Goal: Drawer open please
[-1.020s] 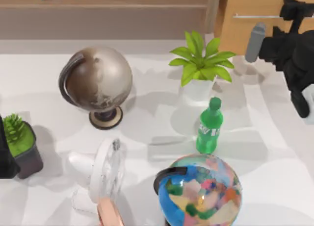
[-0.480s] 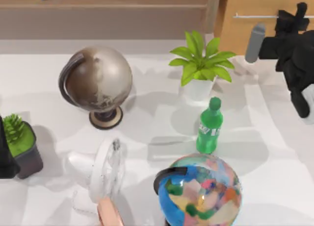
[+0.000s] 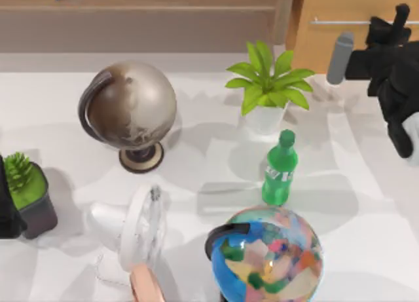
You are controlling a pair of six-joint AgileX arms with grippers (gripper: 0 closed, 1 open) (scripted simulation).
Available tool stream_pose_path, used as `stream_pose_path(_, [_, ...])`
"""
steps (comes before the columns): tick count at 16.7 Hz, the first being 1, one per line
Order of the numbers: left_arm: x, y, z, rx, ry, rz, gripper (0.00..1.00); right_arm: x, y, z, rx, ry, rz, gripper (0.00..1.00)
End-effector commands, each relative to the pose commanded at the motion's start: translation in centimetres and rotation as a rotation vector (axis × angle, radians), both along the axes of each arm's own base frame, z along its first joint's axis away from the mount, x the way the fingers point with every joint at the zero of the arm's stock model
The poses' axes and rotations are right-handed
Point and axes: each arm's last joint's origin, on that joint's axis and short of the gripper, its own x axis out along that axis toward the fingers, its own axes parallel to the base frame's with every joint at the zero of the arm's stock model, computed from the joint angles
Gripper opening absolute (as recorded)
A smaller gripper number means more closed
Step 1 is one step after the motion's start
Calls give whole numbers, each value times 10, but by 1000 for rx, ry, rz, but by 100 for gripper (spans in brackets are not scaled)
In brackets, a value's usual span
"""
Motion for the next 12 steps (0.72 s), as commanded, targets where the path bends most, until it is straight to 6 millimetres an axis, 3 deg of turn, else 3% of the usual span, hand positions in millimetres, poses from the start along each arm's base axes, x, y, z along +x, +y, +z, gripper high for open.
stream_pose_path(4, [0,0,0,0,0,0,100,-5,-5,8,12,-21,-1,0])
stream_pose_path(8, [0,0,0,0,0,0,100,-28,-9,21,33,-60,2,0])
stream_pose_path(12, [0,0,0,0,0,0,100,-55,-3,9,19,-29,-1,0])
